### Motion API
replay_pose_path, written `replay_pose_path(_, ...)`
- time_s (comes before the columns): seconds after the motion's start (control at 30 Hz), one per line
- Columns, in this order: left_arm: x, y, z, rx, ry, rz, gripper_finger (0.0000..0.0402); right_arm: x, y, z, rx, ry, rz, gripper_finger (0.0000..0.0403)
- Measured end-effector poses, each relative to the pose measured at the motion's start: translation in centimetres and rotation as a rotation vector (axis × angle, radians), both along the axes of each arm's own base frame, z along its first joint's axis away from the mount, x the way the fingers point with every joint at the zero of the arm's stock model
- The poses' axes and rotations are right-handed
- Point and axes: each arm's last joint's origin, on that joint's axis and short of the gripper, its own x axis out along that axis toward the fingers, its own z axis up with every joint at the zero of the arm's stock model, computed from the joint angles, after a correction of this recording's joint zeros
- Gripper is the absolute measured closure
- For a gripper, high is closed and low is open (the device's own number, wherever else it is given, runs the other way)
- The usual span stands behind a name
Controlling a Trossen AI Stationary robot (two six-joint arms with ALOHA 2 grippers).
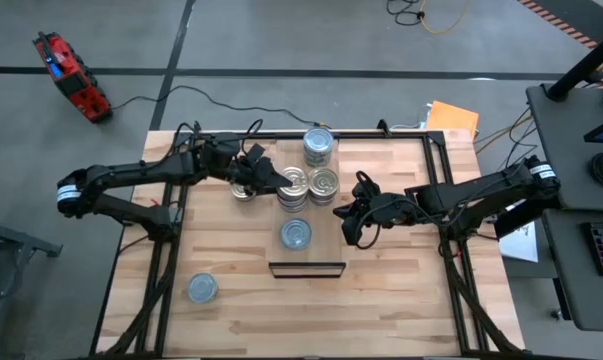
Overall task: Stack canned seafood by type on shelf
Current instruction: Stack the blue-pink tuna can on top of the blue-pink tuna can on the shelf aligned with the other blue-pink tuna can
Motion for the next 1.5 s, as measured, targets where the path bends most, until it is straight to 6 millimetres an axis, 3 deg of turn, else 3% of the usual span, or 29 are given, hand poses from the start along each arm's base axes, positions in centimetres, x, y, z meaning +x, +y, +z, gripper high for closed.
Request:
replay_pose_path(0.43,0.1,0.0,-0.2,-0.068,0.031,0.016,0.0061,0.0,0.0,0.0,0.000,-0.002,0.000,0.0394)
replay_pose_path(0.57,0.1,0.0,-0.3,-0.072,0.035,0.017,0.0061,0.3,-0.1,1.0,-0.025,-0.097,-0.039,0.0394)
replay_pose_path(0.7,0.1,0.0,-0.3,-0.076,0.038,0.017,0.0061,1.6,-2.0,3.3,-0.117,-0.237,-0.074,0.0394)
replay_pose_path(0.9,0.2,0.0,-0.2,-0.069,0.015,0.016,0.0061,4.6,-4.7,3.4,-0.136,-0.197,-0.035,0.0394)
replay_pose_path(1.17,0.2,0.0,-0.2,-0.066,0.009,0.014,0.0061,7.4,-4.9,3.7,-0.169,-0.111,0.006,0.0394)
replay_pose_path(1.5,0.2,0.1,-0.2,-0.065,0.009,0.014,0.0061,8.2,-5.0,3.7,-0.188,-0.021,0.011,0.0394)
